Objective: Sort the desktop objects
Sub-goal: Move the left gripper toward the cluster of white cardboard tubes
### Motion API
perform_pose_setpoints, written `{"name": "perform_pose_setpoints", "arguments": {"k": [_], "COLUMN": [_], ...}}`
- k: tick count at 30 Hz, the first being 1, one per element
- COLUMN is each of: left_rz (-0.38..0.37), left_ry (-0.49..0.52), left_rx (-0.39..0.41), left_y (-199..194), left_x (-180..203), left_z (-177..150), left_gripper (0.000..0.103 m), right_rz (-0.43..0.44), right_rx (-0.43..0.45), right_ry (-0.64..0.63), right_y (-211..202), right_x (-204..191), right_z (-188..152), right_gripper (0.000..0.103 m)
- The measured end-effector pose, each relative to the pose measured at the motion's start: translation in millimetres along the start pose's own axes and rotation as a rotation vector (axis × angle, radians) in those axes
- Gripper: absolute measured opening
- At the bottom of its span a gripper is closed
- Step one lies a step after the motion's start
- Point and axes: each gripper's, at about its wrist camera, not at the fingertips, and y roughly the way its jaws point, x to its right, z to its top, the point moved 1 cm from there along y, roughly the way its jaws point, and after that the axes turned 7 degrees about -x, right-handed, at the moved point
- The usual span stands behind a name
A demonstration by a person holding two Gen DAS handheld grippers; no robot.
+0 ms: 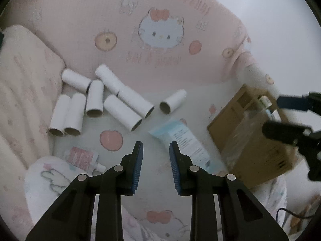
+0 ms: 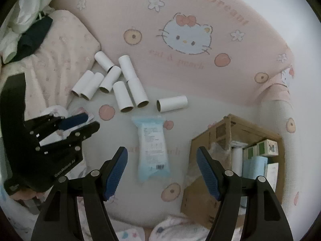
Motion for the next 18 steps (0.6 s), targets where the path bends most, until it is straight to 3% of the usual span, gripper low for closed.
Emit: {"name": "perform_pose_setpoints", "arguments": {"k": [3, 8, 11, 15, 18], "left_rz": [-0.027, -0.237, -0.208, -0.273, -0.302], "left_ry": [-0.042, -0.252, -0.367, -0.493, -0.549], "left_rx": [-0.025, -0.086, -0.097, -0.043, -0.047], "left_y": [15.4, 48.5, 62.9, 74.2, 83.9], "left_x": [-18.6, -63.0, -82.4, -103.9, -113.1], "left_z": [-2.4, 0.2, 5.4, 15.9, 22.8], "left_gripper": [0.030, 0.030, 0.030, 0.034, 0.041], "right_rz": [0.024, 0.168, 0.200, 0.205, 0.230], "right_rx": [0.062, 0.081, 0.082, 0.078, 0.084], "right_ry": [-0.017, 0.037, 0.068, 0.078, 0.058], "right_y": [14.5, 42.2, 63.1, 91.9, 110.3], "right_x": [-5.9, -9.8, -15.3, -22.3, -27.9], "right_z": [-0.7, 1.9, 5.2, 11.8, 19.4], "right_gripper": [0.069, 0.069, 0.069, 0.069, 0.069]}}
